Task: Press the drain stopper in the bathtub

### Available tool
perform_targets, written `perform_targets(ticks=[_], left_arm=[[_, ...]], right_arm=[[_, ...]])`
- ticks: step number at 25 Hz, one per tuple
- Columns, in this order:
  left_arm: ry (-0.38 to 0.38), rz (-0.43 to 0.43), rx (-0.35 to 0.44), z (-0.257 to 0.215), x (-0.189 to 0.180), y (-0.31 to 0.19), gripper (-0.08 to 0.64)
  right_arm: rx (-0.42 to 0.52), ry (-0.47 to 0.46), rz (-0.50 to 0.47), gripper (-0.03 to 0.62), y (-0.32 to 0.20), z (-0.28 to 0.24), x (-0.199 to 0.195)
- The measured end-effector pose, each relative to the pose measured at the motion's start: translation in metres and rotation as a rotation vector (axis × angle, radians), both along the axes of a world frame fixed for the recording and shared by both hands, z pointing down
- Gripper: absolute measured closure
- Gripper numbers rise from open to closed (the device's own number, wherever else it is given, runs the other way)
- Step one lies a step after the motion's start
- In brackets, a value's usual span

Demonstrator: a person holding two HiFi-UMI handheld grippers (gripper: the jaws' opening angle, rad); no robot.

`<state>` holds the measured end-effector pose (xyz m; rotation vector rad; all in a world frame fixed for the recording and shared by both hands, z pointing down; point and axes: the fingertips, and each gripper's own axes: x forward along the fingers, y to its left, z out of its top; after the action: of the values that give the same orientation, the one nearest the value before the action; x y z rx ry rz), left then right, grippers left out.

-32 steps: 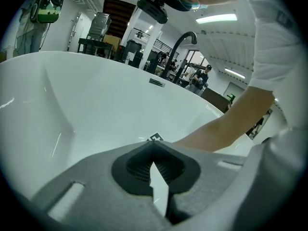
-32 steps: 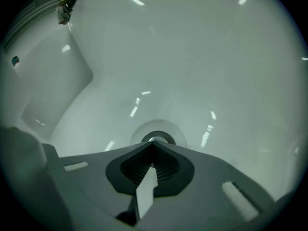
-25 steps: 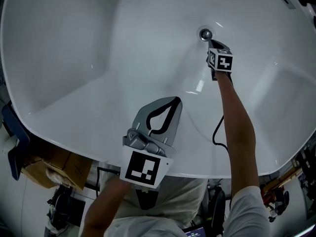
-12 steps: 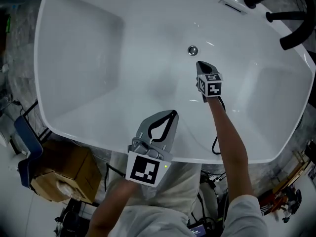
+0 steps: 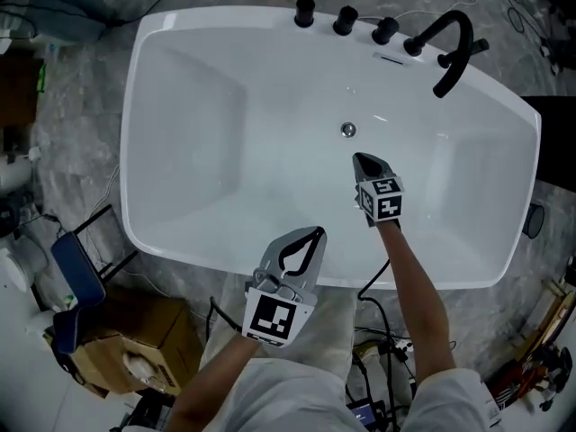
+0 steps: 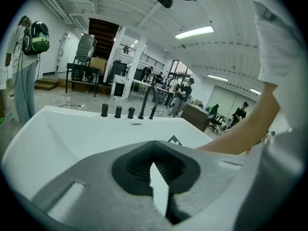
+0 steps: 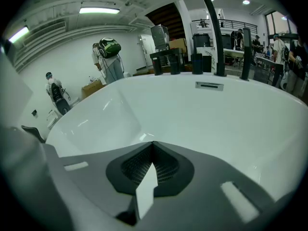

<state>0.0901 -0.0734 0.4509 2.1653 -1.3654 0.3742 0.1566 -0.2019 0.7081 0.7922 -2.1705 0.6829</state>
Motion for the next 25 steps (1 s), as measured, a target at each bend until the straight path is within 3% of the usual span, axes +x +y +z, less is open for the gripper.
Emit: perform_targets(ticks=[3,8,13,18,25], left_arm=[[0.018,0.002,-0.014,-0.033,-0.012,0.021,0.56],[-0.026,0.044,0.006,-0.078,-0.033,0.046,0.56],[-0.021,0.016,-0.015,-0.12,-0.058,0.074,0.561],[-0.003,0.004,0.017,-0.167,-0.078,0.085,0.56],[-0.016,0.11,0.102,-0.216,-0.081,0.116,0.56]], right_arm=[[0.001,-0.022,0.0,0.589,0.025,-0.046,-0.011],[0.032,-0.066,0.022,0.589,0.055,-0.122,-0.028],[0.055,-0.128,0.057,0.589,0.095,-0.195,-0.044],[0.13,-0.194,0.058,0.591,0.119,-0.281,-0.067],[0.255,-0.282,0.067,0.592,0.156,-0.386,-0.087]])
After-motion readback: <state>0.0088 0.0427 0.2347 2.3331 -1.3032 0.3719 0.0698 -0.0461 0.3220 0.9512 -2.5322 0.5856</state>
